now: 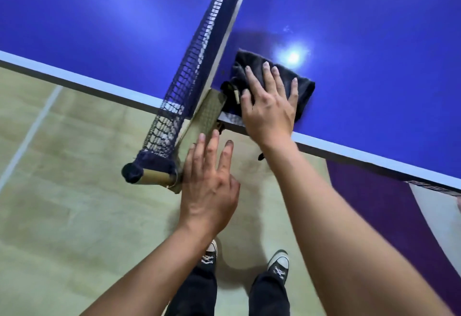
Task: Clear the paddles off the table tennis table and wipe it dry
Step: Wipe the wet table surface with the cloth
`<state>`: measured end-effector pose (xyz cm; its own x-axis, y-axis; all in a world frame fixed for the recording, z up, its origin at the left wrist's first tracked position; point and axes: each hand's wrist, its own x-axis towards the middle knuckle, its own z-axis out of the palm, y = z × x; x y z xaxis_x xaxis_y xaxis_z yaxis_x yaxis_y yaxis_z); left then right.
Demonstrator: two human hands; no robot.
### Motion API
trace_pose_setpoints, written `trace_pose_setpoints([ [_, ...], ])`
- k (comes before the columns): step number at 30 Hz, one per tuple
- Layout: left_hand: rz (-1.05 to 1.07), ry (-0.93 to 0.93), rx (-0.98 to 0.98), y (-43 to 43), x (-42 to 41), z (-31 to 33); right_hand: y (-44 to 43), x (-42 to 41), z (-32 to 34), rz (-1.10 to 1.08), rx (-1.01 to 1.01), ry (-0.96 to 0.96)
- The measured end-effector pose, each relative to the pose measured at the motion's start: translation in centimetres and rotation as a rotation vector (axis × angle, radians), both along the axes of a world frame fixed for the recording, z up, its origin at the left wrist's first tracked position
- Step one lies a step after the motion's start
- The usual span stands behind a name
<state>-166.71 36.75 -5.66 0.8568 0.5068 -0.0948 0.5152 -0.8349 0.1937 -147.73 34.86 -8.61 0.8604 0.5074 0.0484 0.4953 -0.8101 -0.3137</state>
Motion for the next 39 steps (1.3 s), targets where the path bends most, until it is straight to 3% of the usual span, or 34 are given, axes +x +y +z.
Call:
trace_pose_setpoints([
  [8,-0.117,-0.059,-0.024,-5.9,5.2,0.4,-10.5,-1.1,-0.9,-0.084,0.078,-0.149],
  [20,-0.286,0.008,-0.089,-17.5,11.8,-0.1,-34.3,6.7,-1.0,-0.245,-0.051,-0.204],
  [27,-0.237,0.118,-0.078,-18.0,11.8,-0.2,-37.2,5.9,-1.4,0.064,-0.004,-0.276],
  [30,-0.231,0.144,-0.054,-18.2,11.7,0.4,-37.3,4.6,-1.2,0.077,0.074,-0.337],
  [39,-0.137,0.09,-0.044,-17.0,6.9,7.1,-34.3,1.6,4.1,0.037,0.133,-0.057],
])
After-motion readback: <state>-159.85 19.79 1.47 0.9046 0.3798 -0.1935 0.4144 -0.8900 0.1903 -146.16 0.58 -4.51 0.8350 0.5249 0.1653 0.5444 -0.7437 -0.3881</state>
